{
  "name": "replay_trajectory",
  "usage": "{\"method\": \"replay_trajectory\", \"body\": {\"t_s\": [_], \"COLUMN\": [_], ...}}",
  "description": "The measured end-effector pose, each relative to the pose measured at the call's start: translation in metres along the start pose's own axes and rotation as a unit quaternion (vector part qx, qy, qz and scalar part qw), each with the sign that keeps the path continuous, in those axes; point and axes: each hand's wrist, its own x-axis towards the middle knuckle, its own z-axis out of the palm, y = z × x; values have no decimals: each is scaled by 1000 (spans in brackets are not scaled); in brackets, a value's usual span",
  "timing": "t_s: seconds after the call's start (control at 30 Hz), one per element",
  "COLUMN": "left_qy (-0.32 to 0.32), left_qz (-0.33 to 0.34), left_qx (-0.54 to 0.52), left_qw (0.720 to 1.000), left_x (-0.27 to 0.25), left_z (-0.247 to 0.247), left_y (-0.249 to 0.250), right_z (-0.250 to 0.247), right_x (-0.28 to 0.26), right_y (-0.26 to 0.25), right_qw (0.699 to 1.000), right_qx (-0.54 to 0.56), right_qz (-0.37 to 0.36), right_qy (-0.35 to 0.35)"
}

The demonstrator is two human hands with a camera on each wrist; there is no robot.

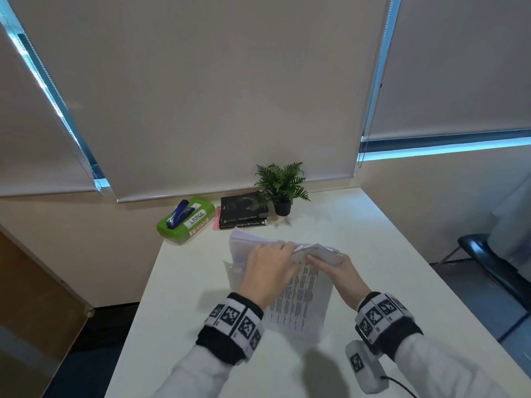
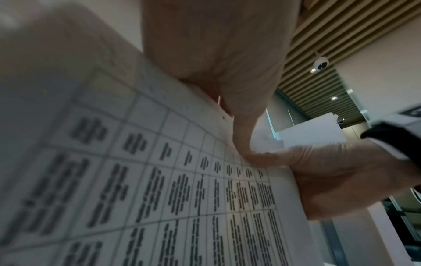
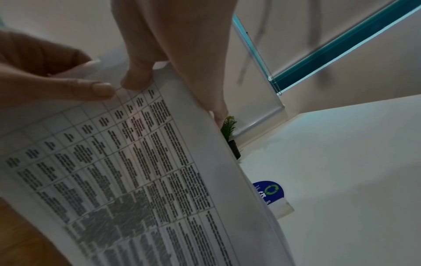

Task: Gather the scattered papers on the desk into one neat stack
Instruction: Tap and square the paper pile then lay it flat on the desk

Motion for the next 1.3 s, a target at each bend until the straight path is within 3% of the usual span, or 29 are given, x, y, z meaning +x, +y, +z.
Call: {"method": "replay_trajectory", "body": {"t_s": [0.13,0.37,0.67,0.87,0.93,1.0,1.03,1.1,1.13,1.17,1.3], "left_qy": [5,-49,-86,-166,-155,-71,2,103,101,68,-106], "left_qz": [11,20,6,-18,-55,-94,-128,-206,-237,-254,-246], "left_qx": [28,-24,-55,-151,-270,-408,-470,-594,-646,-679,-735], "left_qw": [1000,998,995,974,949,905,873,771,719,685,623], "left_x": [7,6,6,-8,-18,-30,-37,-51,-59,-65,-84], "left_z": [2,0,6,-53,-75,-75,-70,-46,-32,-19,14], "left_y": [2,-11,-16,-53,-72,-87,-92,-96,-94,-90,-70], "right_z": [5,7,16,1,-5,-7,-9,-12,-14,-16,-25], "right_x": [-3,-4,-9,-4,-5,-8,-10,-13,-15,-16,-11], "right_y": [-5,-3,2,-18,-35,-52,-57,-65,-67,-66,-49], "right_qw": [999,998,1000,999,1000,999,998,996,994,993,986], "right_qx": [-15,-23,-5,11,3,9,23,57,73,83,107], "right_qz": [-23,1,-2,21,16,9,11,23,31,40,108], "right_qy": [-30,-60,0,23,3,-33,-50,-69,-74,-76,-75]}}
